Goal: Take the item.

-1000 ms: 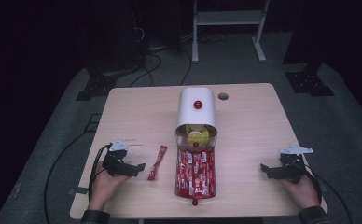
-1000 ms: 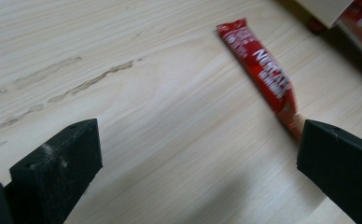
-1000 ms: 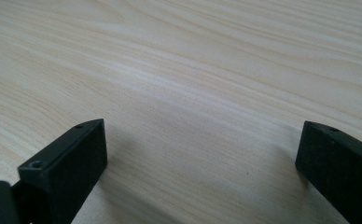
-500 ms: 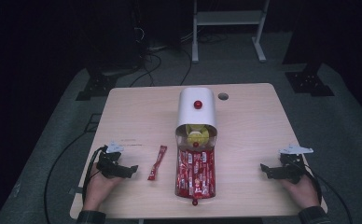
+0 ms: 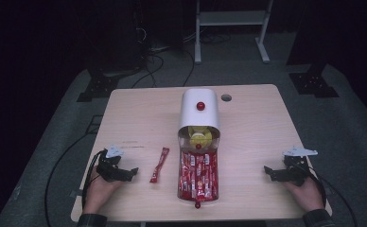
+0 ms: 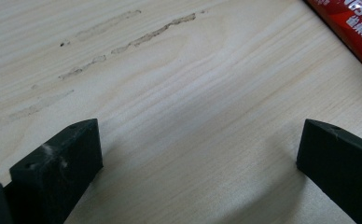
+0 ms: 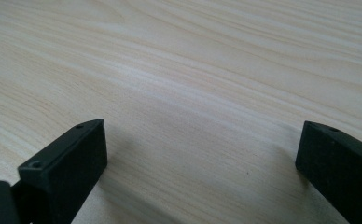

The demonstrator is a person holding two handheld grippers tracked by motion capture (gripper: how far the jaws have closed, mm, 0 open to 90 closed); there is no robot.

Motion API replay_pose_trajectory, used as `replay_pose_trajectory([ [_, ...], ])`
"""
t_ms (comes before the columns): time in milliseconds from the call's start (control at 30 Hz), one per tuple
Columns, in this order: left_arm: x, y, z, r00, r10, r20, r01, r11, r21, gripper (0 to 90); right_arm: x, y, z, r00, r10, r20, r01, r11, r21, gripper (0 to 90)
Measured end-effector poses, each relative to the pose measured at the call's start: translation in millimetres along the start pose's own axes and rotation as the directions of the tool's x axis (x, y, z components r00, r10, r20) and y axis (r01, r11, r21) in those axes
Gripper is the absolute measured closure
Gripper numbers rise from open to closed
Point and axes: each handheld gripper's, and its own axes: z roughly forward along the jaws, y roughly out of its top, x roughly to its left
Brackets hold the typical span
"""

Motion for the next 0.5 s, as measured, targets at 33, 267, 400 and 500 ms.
replay_pose_trajectory([
  [33, 0.2, -1.1, 0.1, 1.0000, 0.002, 0.001, -0.002, 1.0000, -0.010, 0.0, 0.0, 0.0, 0.0, 1.0000, 0.001, 0.000, -0.001, 1.000, 0.000, 1.4],
  [267, 0.6, -3.0, 0.7, 1.0000, 0.006, 0.004, -0.006, 0.9995, -0.032, 0.0, 0.0, 0.0, 0.0, 1.0000, 0.000, 0.000, 0.000, 1.000, 0.000, 1.4],
  [400, 0.1, -3.2, 0.6, 1.0000, -0.001, -0.002, 0.001, 0.9995, -0.033, 0.0, 0.0, 0.0, 0.0, 1.0000, 0.000, 0.000, 0.000, 1.000, 0.000, 1.4],
  [500, -0.4, -3.3, 0.6, 0.9999, -0.007, -0.007, 0.007, 0.9994, -0.033, 0.0, 0.0, 0.0, 0.0, 1.0000, 0.000, 0.000, 0.000, 1.000, 0.000, 1.4],
])
